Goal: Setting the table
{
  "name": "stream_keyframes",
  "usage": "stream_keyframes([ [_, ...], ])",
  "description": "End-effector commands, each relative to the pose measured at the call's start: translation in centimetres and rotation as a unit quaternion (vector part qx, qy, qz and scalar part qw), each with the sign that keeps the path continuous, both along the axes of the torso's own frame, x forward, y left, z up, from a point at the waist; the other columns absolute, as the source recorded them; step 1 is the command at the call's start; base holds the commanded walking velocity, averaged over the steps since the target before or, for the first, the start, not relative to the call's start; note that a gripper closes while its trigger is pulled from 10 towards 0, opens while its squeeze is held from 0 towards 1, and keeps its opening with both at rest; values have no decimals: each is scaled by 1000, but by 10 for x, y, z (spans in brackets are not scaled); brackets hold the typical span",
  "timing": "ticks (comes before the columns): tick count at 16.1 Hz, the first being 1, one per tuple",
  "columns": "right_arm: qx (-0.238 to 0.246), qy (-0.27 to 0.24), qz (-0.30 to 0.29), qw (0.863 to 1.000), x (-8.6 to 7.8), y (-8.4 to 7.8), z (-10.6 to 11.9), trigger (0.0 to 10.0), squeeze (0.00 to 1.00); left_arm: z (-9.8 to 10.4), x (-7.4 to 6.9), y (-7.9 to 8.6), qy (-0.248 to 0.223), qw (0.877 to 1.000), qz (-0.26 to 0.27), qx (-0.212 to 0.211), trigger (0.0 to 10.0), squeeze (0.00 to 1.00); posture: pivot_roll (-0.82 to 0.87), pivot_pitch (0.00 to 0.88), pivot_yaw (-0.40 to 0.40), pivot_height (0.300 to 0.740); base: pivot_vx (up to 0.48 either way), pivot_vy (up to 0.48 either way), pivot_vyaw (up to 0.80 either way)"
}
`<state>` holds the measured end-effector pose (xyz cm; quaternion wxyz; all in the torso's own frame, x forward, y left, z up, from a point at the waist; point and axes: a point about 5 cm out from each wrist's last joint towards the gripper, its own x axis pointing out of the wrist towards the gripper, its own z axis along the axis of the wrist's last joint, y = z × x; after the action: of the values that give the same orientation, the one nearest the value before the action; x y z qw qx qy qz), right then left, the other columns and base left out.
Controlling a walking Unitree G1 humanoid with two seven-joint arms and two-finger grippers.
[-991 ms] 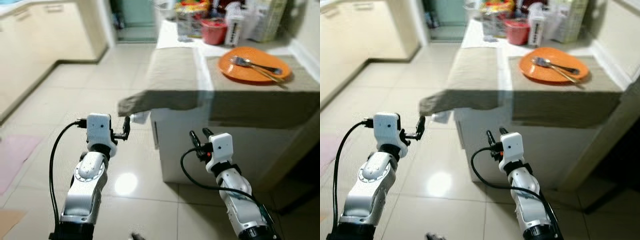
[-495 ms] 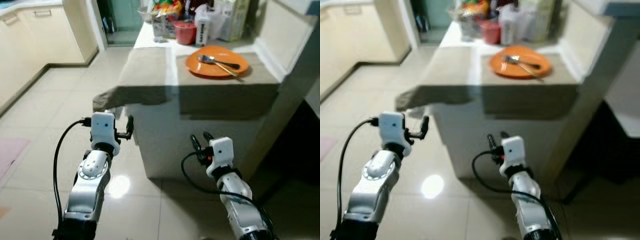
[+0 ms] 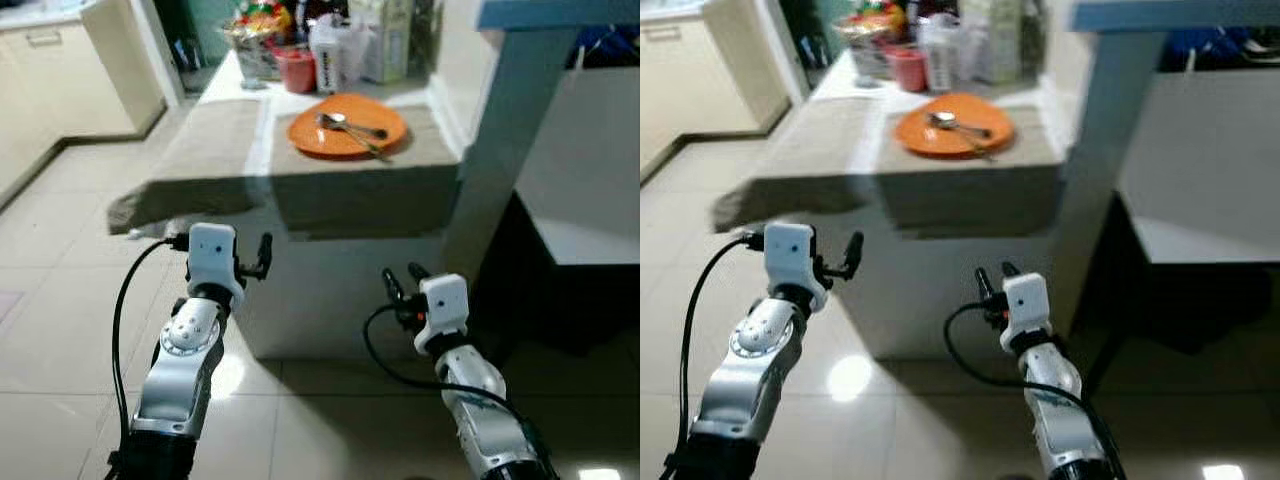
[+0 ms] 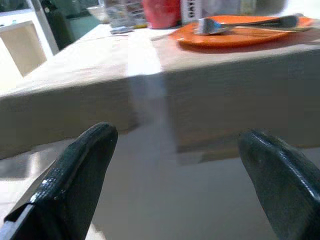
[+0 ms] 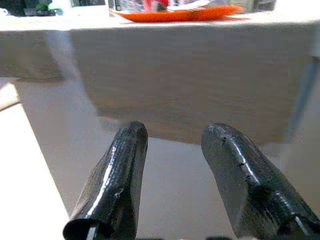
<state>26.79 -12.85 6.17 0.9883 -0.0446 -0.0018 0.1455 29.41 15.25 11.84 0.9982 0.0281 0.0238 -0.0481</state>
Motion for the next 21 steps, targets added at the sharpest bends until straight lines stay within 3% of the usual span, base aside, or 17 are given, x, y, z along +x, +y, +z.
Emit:
stream_keyframes([
  [1,-6,-16,-1,1000,1,-1,6,10000,0,1,2,-1,-3,1000,-5,9,10000,0,-186,0,118,740,0,0,0],
  [3,-8,-19,1,1000,1,0,7,10000,0,4,2,-2,-10,1000,-8,25,10000,0,-186,0,118,740,0,0,0],
  [4,-8,-24,3,1000,1,2,9,10000,0,5,2,-4,-14,1000,-15,9,10000,0,-183,0,119,740,259,0,0],
  [12,-15,-60,16,998,4,9,24,10000,0,18,5,-16,-36,998,-44,-6,10000,0,-187,0,122,740,480,0,0],
  [15,-21,-53,-11,998,13,10,31,10000,0,20,7,-19,-41,998,-52,-4,10000,0,-187,0,125,740,477,0,0],
  [16,-11,-49,-26,998,19,10,34,10000,1000,21,7,-19,-42,998,-53,-4,10000,0,-185,0,125,740,472,0,0],
  [21,-22,-68,-12,997,20,13,42,10000,1000,22,9,-11,-48,999,-24,7,10000,0,-178,0,121,740,192,0,0],
])
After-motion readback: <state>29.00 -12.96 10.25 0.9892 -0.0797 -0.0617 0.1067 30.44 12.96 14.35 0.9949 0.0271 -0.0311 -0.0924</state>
